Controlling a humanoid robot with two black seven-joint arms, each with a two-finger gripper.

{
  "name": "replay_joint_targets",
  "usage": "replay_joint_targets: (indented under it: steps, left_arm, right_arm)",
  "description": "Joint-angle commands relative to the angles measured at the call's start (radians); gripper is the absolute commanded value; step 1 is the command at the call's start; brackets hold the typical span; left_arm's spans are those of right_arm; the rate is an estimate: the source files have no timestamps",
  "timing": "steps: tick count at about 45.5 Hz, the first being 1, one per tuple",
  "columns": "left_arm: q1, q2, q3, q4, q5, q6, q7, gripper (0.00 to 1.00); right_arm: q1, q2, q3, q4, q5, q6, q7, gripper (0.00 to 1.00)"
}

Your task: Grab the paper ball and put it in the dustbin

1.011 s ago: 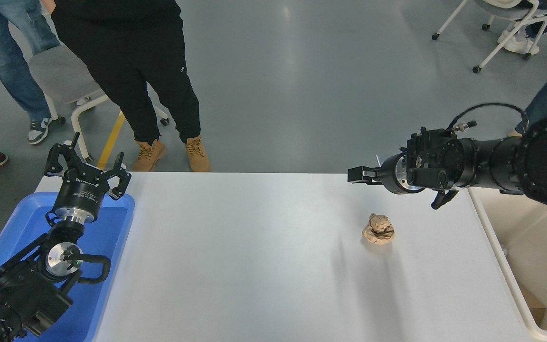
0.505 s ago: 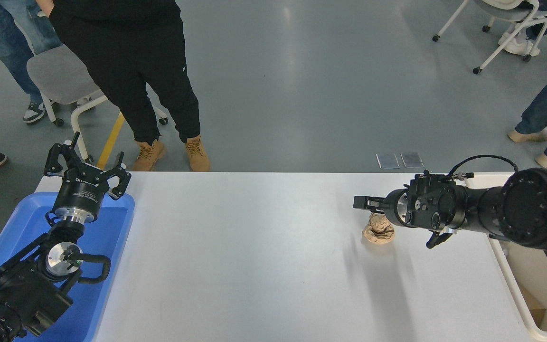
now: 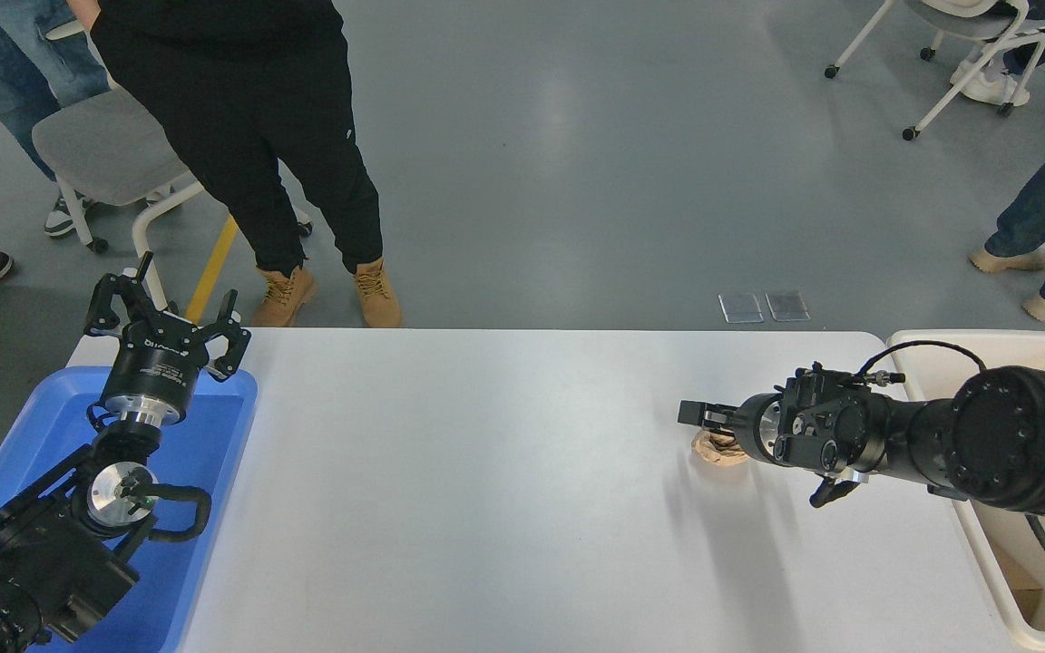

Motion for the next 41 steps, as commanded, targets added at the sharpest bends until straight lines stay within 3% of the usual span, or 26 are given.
replay_joint_targets:
  steps: [1, 9, 14, 16, 26, 41]
  left_arm:
    - [0.000, 0.000, 0.000, -0.001, 0.000, 0.000, 0.000, 0.99]
    - [0.000, 0.000, 0.000, 0.001, 0.000, 0.000, 0.000, 0.99]
    - [0.000, 0.000, 0.000, -0.001, 0.000, 0.000, 0.000, 0.99]
    - [0.000, 0.000, 0.000, -0.001, 0.000, 0.000, 0.000, 0.99]
    - [0.000, 0.000, 0.000, -0.001, 0.000, 0.000, 0.000, 0.99]
    - [0.000, 0.000, 0.000, -0.001, 0.000, 0.000, 0.000, 0.99]
  right_arm:
    - [-0.026, 0.003, 0.002, -0.005, -0.012, -0.007, 0.002, 0.97]
    - [-0.042, 0.012, 0.001, 0.001, -0.046, -0.024, 0.002, 0.63]
    - [-0.052, 0.015, 0.001, 0.006, -0.069, -0.030, 0.001, 0.11]
    - [-0.052, 0.015, 0.002, 0.007, -0.067, -0.031, 0.001, 0.00]
    - [-0.007, -0.001, 0.002, 0.017, -0.070, -0.033, 0.004, 0.00]
    - [0.291, -0.182, -0.011, 0.237, -0.086, 0.014, 0.011, 0.00]
